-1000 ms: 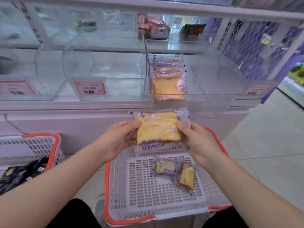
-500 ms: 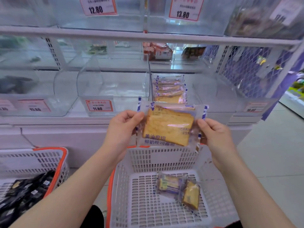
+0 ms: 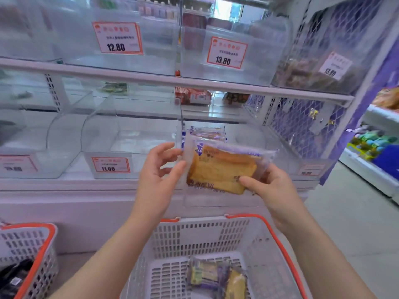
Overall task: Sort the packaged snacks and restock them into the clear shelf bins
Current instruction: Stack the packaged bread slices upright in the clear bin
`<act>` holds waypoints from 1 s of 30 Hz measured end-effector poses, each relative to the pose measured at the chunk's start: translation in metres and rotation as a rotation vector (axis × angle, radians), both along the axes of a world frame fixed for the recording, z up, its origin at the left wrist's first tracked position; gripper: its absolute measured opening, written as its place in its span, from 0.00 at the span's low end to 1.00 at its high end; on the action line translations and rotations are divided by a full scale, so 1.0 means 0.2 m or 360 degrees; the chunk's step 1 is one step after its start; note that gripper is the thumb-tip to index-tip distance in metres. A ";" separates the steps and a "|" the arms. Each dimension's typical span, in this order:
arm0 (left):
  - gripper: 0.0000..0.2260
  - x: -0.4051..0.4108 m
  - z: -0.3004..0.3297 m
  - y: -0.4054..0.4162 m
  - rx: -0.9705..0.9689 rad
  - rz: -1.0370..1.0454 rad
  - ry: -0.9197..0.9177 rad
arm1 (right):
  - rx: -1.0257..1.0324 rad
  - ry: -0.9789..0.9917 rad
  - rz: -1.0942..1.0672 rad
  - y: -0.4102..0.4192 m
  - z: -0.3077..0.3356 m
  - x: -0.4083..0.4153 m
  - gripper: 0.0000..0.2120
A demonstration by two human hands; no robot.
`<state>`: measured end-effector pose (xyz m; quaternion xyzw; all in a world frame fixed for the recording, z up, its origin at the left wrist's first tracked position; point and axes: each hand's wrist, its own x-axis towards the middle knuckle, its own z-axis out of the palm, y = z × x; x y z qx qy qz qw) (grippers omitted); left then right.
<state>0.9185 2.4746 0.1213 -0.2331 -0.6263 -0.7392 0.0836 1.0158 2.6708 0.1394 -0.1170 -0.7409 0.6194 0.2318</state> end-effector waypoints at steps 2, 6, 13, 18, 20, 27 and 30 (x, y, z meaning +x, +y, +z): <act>0.20 -0.02 -0.03 0.00 -0.0109 0.0017 -0.0076 | 0.0045 0.0068 -0.0132 0.06 0.09 -0.07 0.07; 0.37 -0.03 -0.10 0.03 -0.0488 -0.0149 -0.0251 | 0.0116 -0.0122 -0.0214 0.16 0.21 -0.24 0.07; 0.28 -0.08 -0.16 0.05 -0.0536 -0.0287 -0.0125 | 0.0539 -0.1041 -0.0010 0.17 0.08 -0.45 0.10; 0.25 -0.11 -0.17 0.04 -0.0500 -0.0212 -0.0106 | 0.1724 -0.1613 0.0250 0.14 0.05 -0.54 0.18; 0.25 -0.11 -0.18 0.04 -0.0481 -0.0208 -0.0095 | 0.1856 -0.1642 0.0367 0.11 0.07 -0.56 0.22; 0.23 -0.12 -0.17 0.03 -0.0441 -0.0254 -0.0174 | 0.0718 -0.1414 0.0572 0.12 0.07 -0.52 0.04; 0.23 -0.13 -0.16 0.03 -0.0485 -0.0255 -0.0153 | 0.0801 -0.1369 0.0405 0.17 0.10 -0.47 0.09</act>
